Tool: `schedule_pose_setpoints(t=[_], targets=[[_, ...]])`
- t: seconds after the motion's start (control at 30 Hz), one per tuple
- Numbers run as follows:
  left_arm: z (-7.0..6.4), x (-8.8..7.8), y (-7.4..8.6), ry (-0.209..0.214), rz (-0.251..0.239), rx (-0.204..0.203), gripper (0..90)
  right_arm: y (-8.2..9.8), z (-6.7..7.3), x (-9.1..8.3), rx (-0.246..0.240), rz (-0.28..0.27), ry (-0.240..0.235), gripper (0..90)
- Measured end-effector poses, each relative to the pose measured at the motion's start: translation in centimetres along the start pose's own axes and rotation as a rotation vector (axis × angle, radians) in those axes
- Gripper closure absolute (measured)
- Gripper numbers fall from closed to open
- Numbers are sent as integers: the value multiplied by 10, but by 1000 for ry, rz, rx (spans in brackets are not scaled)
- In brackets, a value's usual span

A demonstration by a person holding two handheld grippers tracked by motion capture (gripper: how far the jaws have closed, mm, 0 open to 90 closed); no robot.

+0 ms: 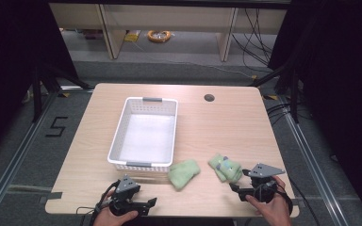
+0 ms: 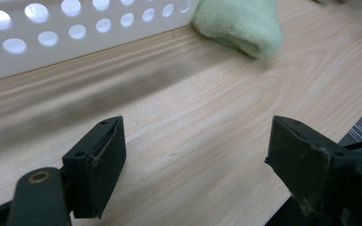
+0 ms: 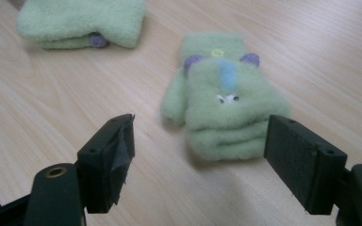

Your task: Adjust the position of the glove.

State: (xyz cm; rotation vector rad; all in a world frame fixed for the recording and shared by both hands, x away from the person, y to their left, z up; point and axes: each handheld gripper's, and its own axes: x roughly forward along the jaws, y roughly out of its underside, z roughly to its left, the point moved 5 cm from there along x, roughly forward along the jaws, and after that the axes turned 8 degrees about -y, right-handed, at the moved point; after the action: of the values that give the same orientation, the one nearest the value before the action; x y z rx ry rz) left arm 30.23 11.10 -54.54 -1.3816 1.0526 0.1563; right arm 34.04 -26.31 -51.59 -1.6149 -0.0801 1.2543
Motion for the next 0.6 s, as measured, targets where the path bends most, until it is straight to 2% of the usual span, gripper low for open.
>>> schedule_pose_setpoints(t=[0.07,0.1,0.23,0.3,0.33,0.37,0.43,0.47,0.5,0.53,0.6], targets=[[0,0,0,-2,4,5,194,0,1,-1,17,8,0,262],[0,0,0,-2,4,5,194,0,0,0,1,4,4,263],[0,0,0,-2,1,7,194,0,1,0,23,1,-2,263],[0,0,0,-3,1,6,194,-1,1,0,13,3,-1,265],[0,0,0,-3,2,4,194,-2,1,2,-19,-5,-14,265],[0,0,0,-4,3,3,194,-2,2,1,-2,-3,-10,265],[0,-1,0,-7,-1,10,194,-4,3,1,-13,-6,-8,268],[-2,0,-1,-4,-12,-3,194,-4,3,2,-12,-7,-4,269],[-2,0,-1,-4,-12,-3,194,-4,6,2,8,-6,-16,270],[-1,0,0,0,-5,7,193,-6,5,2,-11,-5,-14,273],[-2,-1,-1,0,1,16,194,-8,8,3,-9,-8,-20,277]])
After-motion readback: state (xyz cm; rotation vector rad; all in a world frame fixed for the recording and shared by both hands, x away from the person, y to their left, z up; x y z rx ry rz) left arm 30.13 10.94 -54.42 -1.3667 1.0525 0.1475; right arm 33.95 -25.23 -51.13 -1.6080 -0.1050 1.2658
